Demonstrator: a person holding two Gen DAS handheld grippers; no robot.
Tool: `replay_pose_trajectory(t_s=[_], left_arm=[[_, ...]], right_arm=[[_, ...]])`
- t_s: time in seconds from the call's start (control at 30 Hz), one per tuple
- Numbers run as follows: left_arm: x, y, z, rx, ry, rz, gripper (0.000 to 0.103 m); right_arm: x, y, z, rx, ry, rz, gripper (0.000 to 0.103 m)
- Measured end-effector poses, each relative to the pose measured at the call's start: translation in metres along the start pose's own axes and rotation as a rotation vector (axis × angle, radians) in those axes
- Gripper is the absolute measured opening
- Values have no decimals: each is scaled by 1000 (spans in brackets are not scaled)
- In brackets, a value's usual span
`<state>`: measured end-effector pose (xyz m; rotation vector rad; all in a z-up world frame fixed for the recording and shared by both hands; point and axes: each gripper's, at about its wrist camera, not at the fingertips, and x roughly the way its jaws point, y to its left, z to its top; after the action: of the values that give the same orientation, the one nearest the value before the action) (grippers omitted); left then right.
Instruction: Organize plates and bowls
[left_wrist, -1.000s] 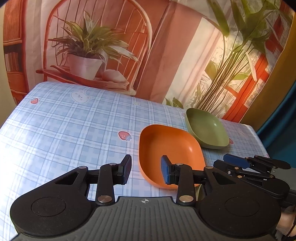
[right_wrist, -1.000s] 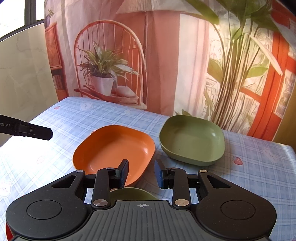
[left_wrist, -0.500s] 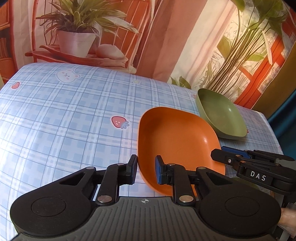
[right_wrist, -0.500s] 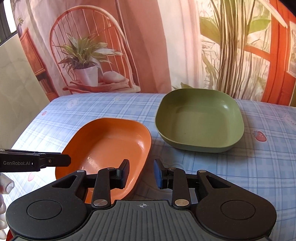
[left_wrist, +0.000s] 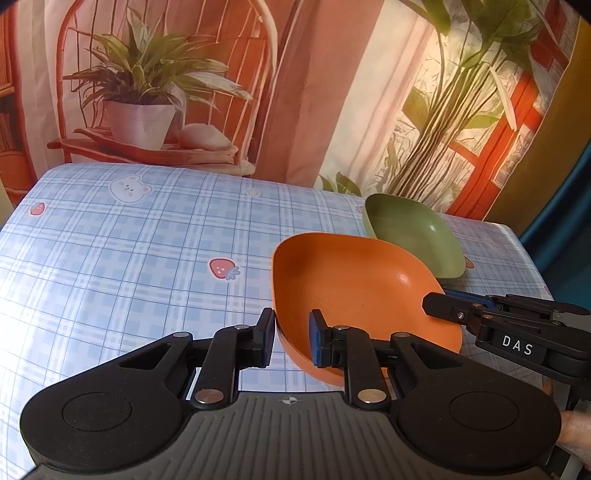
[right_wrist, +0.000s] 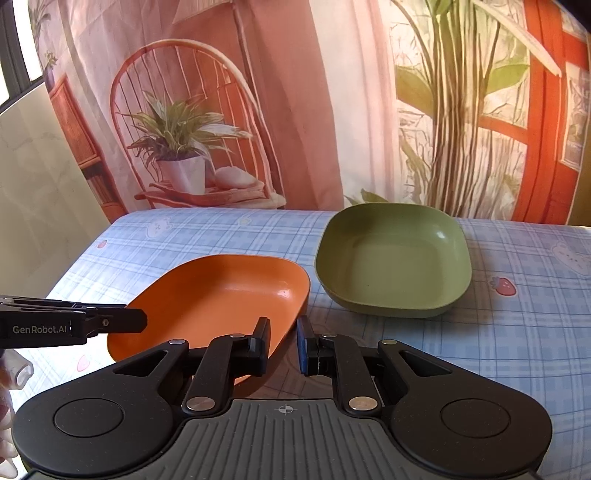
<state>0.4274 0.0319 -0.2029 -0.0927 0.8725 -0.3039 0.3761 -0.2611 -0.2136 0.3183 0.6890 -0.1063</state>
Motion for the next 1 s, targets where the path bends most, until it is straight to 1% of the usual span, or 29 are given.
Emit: replay_pose_trajectory(t_s=[0.2,0.4,0.6,0.77,1.0], left_arm=[[-18,-23,-4,63,-11,-32,21],[-27,-51,-19,148,7,-68,21],[-33,-68,-33,209,38,-95,21],[-34,-74,-43,244,68,-99,21],[-31,-77,-50,264,101,-90,21]], right_arm=[[-38,-9,-11,16,-39,-13,15],[-72,-26,-36,65,-47,-43,15],[-101,-38,-64,111,-52,-61,15],[-114,-42,-85,140,-44,-61,15],[-118,-42,-101,156,-31,-63,15]])
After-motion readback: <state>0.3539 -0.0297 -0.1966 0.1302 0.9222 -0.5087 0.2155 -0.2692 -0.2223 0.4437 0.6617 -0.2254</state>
